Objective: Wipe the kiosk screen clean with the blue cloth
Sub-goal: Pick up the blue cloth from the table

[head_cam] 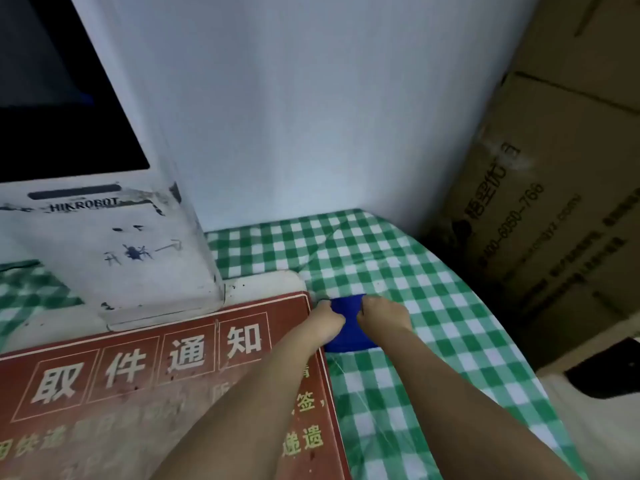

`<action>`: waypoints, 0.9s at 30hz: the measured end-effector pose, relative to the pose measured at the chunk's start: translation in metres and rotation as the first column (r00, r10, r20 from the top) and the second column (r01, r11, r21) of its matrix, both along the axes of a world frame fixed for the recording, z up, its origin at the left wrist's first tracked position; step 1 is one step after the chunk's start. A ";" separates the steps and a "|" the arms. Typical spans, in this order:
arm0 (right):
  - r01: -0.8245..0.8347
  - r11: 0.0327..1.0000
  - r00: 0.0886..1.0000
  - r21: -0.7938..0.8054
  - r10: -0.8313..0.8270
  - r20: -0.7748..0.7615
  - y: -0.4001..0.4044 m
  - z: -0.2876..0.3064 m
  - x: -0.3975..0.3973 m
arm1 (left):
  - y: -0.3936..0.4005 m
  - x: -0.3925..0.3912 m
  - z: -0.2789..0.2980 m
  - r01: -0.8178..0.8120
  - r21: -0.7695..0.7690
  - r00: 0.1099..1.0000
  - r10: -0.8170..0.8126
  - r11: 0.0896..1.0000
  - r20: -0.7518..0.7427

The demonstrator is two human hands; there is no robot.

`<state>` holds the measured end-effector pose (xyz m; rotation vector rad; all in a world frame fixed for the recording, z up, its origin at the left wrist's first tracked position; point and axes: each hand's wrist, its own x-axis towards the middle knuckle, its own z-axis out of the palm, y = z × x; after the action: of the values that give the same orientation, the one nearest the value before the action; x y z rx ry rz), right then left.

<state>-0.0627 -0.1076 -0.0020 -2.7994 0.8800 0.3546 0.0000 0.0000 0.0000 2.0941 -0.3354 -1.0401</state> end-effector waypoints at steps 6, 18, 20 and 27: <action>0.097 0.990 0.994 0.103 -0.090 -0.070 -0.005 -0.035 -0.003 | -0.011 -0.011 -0.016 0.037 0.045 0.995 -0.033 0.998 -0.095; 0.382 0.725 0.879 0.574 -0.476 0.016 -0.010 -0.045 0.010 | -0.008 -0.009 -0.015 -0.086 0.091 0.952 0.109 0.992 -0.287; 0.326 0.766 0.901 0.554 -0.429 0.064 -0.007 -0.043 0.013 | -0.005 -0.008 -0.009 -0.076 0.100 0.954 0.102 0.992 -0.283; 0.198 0.779 0.875 0.595 -0.415 0.251 0.002 0.001 0.018 | 0.012 -0.001 0.022 -0.099 0.076 0.982 0.109 0.992 -0.154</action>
<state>-0.0445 -0.1059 -0.0014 -2.0390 0.9433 0.0086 -0.0010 0.0123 0.0221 2.0499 -0.1119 -1.1602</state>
